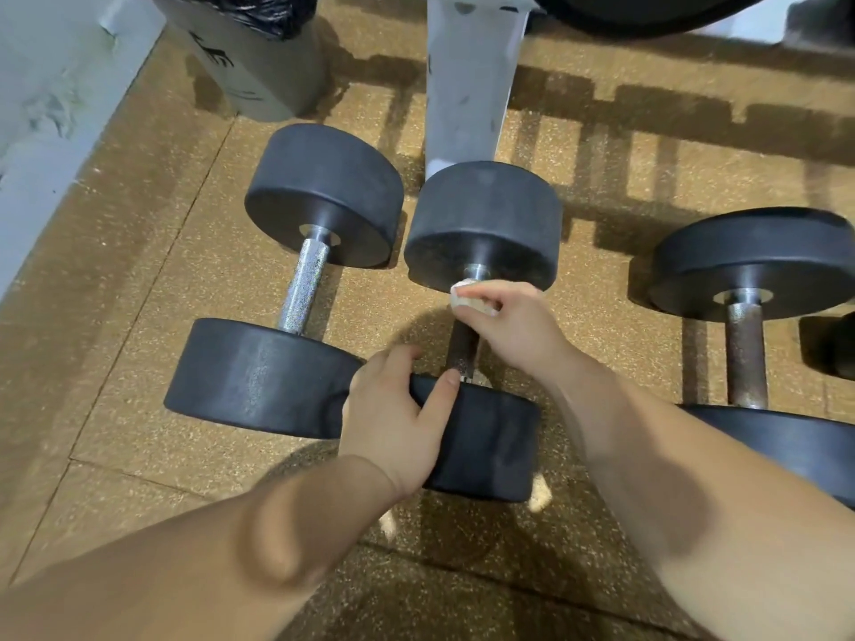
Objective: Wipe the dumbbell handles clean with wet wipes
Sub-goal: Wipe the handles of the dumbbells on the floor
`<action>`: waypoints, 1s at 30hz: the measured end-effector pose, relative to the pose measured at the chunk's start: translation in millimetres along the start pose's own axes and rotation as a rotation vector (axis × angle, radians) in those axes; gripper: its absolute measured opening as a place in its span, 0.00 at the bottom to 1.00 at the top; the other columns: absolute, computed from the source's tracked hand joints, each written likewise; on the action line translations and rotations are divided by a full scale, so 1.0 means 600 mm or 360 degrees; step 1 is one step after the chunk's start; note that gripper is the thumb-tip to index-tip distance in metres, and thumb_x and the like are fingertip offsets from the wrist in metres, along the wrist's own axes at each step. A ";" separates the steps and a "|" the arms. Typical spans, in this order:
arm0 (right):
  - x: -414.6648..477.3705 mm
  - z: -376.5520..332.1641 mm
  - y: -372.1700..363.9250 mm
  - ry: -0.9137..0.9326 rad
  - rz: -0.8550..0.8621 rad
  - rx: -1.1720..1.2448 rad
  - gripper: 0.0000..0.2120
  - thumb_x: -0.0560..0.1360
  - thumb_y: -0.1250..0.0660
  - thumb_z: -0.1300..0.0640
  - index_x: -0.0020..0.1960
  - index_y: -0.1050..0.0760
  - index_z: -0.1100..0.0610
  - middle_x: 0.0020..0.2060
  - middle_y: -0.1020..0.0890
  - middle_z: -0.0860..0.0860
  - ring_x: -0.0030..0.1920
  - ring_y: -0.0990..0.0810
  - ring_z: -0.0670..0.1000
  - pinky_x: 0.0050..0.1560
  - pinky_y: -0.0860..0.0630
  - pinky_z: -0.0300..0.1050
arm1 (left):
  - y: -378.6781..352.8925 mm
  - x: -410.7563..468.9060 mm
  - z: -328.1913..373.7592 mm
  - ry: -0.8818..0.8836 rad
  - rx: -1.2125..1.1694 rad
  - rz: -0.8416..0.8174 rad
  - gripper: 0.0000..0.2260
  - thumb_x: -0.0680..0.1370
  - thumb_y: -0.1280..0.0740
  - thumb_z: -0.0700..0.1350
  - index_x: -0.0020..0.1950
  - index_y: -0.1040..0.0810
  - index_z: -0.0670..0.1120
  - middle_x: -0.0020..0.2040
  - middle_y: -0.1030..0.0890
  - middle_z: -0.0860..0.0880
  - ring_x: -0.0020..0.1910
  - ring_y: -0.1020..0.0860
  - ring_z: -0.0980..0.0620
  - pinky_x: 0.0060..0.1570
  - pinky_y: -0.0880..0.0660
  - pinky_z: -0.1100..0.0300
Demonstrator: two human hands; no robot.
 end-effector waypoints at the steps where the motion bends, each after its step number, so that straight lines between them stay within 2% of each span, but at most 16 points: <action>1: -0.005 0.002 0.008 0.0005 0.0024 -0.0006 0.11 0.73 0.26 0.44 0.55 0.16 0.43 0.49 0.19 0.40 0.51 0.23 0.39 0.54 0.28 0.31 | 0.000 0.000 0.000 -0.0002 -0.0007 -0.0002 0.34 0.73 0.48 0.71 0.68 0.26 0.51 0.65 0.24 0.50 0.67 0.29 0.48 0.67 0.31 0.46; 3: -0.021 0.000 0.013 0.0088 -0.0028 -0.0085 0.10 0.76 0.29 0.44 0.55 0.16 0.45 0.47 0.23 0.46 0.49 0.24 0.41 0.51 0.31 0.29 | -0.002 0.002 -0.002 0.0010 -0.0012 -0.0006 0.34 0.73 0.49 0.71 0.68 0.26 0.51 0.64 0.24 0.50 0.67 0.29 0.48 0.67 0.31 0.46; 5: -0.038 -0.007 0.014 0.0244 -0.0087 -0.0193 0.10 0.80 0.33 0.49 0.53 0.15 0.50 0.46 0.21 0.49 0.48 0.24 0.43 0.50 0.31 0.30 | -0.002 0.003 -0.005 0.0003 -0.0015 0.0002 0.34 0.73 0.49 0.71 0.67 0.26 0.51 0.64 0.24 0.50 0.66 0.28 0.47 0.67 0.31 0.45; 8: -0.053 -0.010 0.006 0.0393 -0.0207 -0.0191 0.06 0.77 0.29 0.57 0.53 0.15 0.52 0.43 0.22 0.43 0.45 0.22 0.42 0.48 0.30 0.32 | -0.001 0.004 -0.005 -0.0010 -0.0022 0.0010 0.34 0.73 0.49 0.71 0.67 0.25 0.50 0.64 0.23 0.50 0.66 0.28 0.47 0.67 0.31 0.45; 10: -0.044 -0.009 -0.007 0.0409 -0.0290 -0.0225 0.08 0.75 0.27 0.55 0.54 0.15 0.50 0.44 0.21 0.41 0.46 0.21 0.41 0.50 0.27 0.37 | -0.001 0.004 -0.005 -0.0010 -0.0013 0.0011 0.35 0.73 0.49 0.72 0.67 0.25 0.50 0.63 0.23 0.50 0.66 0.28 0.47 0.66 0.31 0.45; 12: -0.021 -0.009 -0.010 0.0371 -0.0214 -0.0261 0.07 0.76 0.28 0.54 0.53 0.15 0.50 0.45 0.19 0.44 0.47 0.21 0.44 0.52 0.24 0.43 | -0.003 0.004 -0.003 0.0001 -0.0009 0.0012 0.35 0.72 0.49 0.72 0.67 0.25 0.50 0.63 0.23 0.50 0.66 0.28 0.47 0.66 0.31 0.45; 15: 0.005 -0.016 0.000 0.0357 0.0068 -0.0259 0.06 0.78 0.31 0.57 0.47 0.15 0.53 0.42 0.23 0.49 0.44 0.24 0.50 0.49 0.24 0.49 | -0.002 0.002 -0.002 0.0002 -0.0025 0.0022 0.34 0.72 0.49 0.72 0.66 0.25 0.51 0.63 0.24 0.51 0.66 0.28 0.47 0.66 0.30 0.46; 18: -0.003 -0.018 -0.009 0.0382 -0.0071 -0.0359 0.11 0.80 0.35 0.49 0.52 0.15 0.51 0.42 0.25 0.51 0.46 0.24 0.52 0.48 0.27 0.46 | -0.001 0.003 -0.003 -0.0005 -0.0046 0.0019 0.33 0.73 0.49 0.71 0.65 0.25 0.51 0.63 0.23 0.52 0.65 0.28 0.48 0.65 0.30 0.45; 20: -0.021 -0.015 -0.012 0.0440 -0.0217 -0.0373 0.17 0.76 0.33 0.40 0.57 0.16 0.48 0.42 0.25 0.50 0.46 0.25 0.51 0.46 0.28 0.44 | -0.001 0.004 -0.006 -0.0007 -0.0060 0.0010 0.33 0.73 0.48 0.71 0.65 0.25 0.51 0.62 0.23 0.52 0.65 0.28 0.48 0.65 0.30 0.44; 21: -0.027 -0.014 -0.014 0.0491 -0.0245 -0.0368 0.18 0.74 0.32 0.39 0.58 0.16 0.48 0.41 0.26 0.49 0.45 0.26 0.50 0.45 0.29 0.44 | 0.000 0.004 -0.007 -0.0004 -0.0070 0.0011 0.32 0.73 0.48 0.71 0.65 0.25 0.52 0.62 0.23 0.53 0.65 0.28 0.48 0.65 0.30 0.44; 26: -0.021 -0.026 -0.028 0.0652 -0.0198 -0.0475 0.07 0.77 0.31 0.54 0.52 0.15 0.52 0.40 0.27 0.48 0.40 0.26 0.51 0.39 0.26 0.48 | 0.003 0.001 -0.006 0.0008 -0.0077 0.0014 0.32 0.72 0.48 0.71 0.64 0.24 0.52 0.60 0.23 0.53 0.64 0.28 0.49 0.65 0.31 0.46; 28: -0.011 -0.030 -0.023 0.0612 -0.0181 -0.0493 0.08 0.78 0.33 0.57 0.54 0.16 0.54 0.42 0.25 0.46 0.40 0.26 0.49 0.41 0.26 0.45 | 0.002 0.003 -0.006 0.0012 -0.0054 0.0005 0.32 0.72 0.48 0.71 0.64 0.24 0.52 0.60 0.24 0.53 0.63 0.28 0.49 0.66 0.31 0.47; 30: -0.008 -0.025 -0.010 0.0548 -0.0146 -0.0412 0.13 0.78 0.35 0.60 0.61 0.20 0.54 0.50 0.20 0.48 0.44 0.23 0.50 0.46 0.29 0.41 | 0.001 0.002 -0.006 0.0012 -0.0040 -0.0004 0.32 0.72 0.48 0.71 0.64 0.24 0.52 0.60 0.24 0.53 0.63 0.28 0.49 0.66 0.31 0.47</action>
Point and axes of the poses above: each hand's wrist, its own x-axis towards the middle knuckle, its own y-axis out of the back of the hand, z = x × y, the point moved 7 cm from there along x, towards the middle knuckle
